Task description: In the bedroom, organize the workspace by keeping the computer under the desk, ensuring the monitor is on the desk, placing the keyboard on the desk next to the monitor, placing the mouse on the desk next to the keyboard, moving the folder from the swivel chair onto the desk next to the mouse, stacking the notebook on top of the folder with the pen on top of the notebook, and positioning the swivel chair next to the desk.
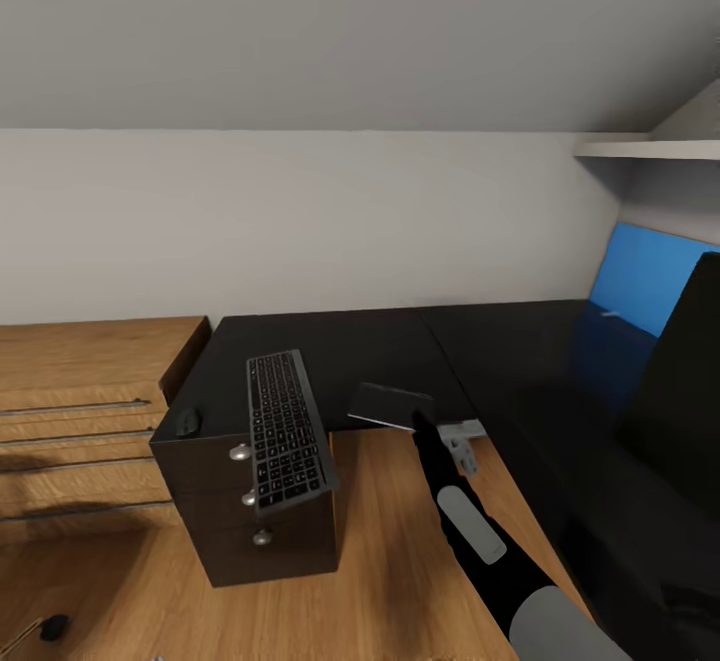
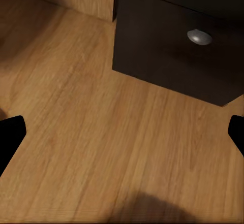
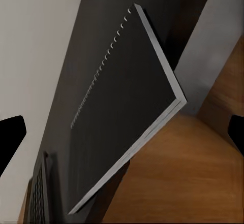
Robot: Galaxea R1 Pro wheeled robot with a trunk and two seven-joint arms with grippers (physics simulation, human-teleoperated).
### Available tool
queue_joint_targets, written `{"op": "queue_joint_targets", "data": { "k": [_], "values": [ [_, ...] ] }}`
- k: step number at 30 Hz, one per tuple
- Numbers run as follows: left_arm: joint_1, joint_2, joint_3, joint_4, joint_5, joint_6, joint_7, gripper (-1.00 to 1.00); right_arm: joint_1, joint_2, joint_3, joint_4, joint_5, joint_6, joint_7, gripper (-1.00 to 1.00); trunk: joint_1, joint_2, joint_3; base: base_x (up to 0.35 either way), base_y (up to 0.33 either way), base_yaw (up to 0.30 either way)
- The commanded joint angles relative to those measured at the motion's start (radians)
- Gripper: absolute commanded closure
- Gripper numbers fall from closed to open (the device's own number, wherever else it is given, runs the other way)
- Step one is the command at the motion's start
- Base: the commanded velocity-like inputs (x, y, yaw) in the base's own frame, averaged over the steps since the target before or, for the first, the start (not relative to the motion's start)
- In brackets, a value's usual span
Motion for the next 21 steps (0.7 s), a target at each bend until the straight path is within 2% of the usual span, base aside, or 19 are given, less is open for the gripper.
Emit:
{"op": "queue_joint_targets", "data": {
  "k": [1,14,21],
  "values": [
    [0.0,0.001,-0.001,-0.001,0.01,-0.002,0.004,-1.0,-0.001,0.0,0.005,-0.001,-0.008,-0.007,-0.004,-1.0,0.0,0.0,-0.001,-0.156,0.0,0.0],
    [0.0,0.001,-0.001,-0.001,0.011,-0.002,0.004,-1.0,-0.001,0.002,0.002,0.03,-0.008,-0.007,-0.004,-1.0,0.0,0.0,-0.001,-0.047,0.0,0.0],
    [0.0,0.001,-0.001,-0.001,0.011,-0.002,0.004,-1.0,-0.001,0.002,0.002,0.033,-0.008,-0.007,-0.004,-1.0,0.0,0.0,-0.001,-0.243,0.0,0.0]
  ]
}}
